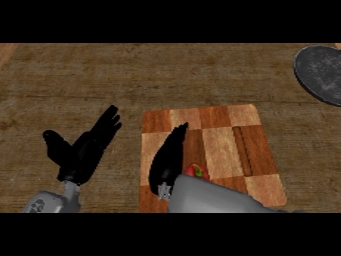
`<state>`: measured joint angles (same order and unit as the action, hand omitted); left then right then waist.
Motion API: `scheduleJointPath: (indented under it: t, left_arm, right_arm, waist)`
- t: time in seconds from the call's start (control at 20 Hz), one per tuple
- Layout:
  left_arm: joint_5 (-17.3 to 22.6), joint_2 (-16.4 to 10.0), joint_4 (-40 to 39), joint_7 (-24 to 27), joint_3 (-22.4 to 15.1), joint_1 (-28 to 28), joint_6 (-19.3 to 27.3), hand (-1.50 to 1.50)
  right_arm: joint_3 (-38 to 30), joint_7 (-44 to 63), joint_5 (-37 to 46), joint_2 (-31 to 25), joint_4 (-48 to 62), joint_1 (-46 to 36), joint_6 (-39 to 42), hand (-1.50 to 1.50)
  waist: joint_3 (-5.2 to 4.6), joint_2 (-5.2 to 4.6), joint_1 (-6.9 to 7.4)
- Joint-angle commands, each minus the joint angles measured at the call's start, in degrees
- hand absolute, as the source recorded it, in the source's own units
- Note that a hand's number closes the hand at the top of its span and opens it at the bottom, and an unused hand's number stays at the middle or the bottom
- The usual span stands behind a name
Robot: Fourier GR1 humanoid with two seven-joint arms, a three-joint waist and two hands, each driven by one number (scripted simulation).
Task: Pick the bell pepper from the cutting board and place it in the pan
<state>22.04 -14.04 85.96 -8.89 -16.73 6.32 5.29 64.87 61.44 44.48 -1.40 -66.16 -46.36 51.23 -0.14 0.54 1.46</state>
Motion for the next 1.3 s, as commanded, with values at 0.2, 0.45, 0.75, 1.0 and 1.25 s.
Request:
scheduleJointPath:
  t: [0.2,0.45,0.75,1.0,1.25]
  left_arm:
    - [-0.59,0.8,4.07,-3.74,-0.11,1.43,1.72,0.0]
    - [-0.09,-0.42,3.24,0.73,1.4,-3.47,-1.42,0.0]
    - [-0.36,0.34,-1.65,-0.1,3.72,1.33,-3.17,0.0]
    - [-1.91,1.14,6.09,-5.0,2.54,-1.11,0.26,0.0]
    - [-1.48,1.27,2.55,-1.48,4.03,-2.99,0.14,0.0]
  right_arm:
    - [0.27,11.47,1.52,1.34,0.75,0.94,5.39,-1.5]
    - [-0.36,11.23,5.33,1.34,0.21,4.19,5.37,-1.5]
    - [1.32,2.83,6.71,1.36,2.26,-0.78,4.25,1.5]
    - [4.94,-3.71,14.93,1.38,3.07,-0.07,3.57,1.5]
    - [-12.45,-8.36,7.2,-7.19,-11.33,6.09,-12.0,1.5]
  waist:
    - [0.13,-0.31,-0.07]
    - [0.11,-0.32,-0.74]
    - [0.11,-0.71,-0.19]
    - [0.16,-0.5,-0.81]
    - [0.66,-0.33,-5.01]
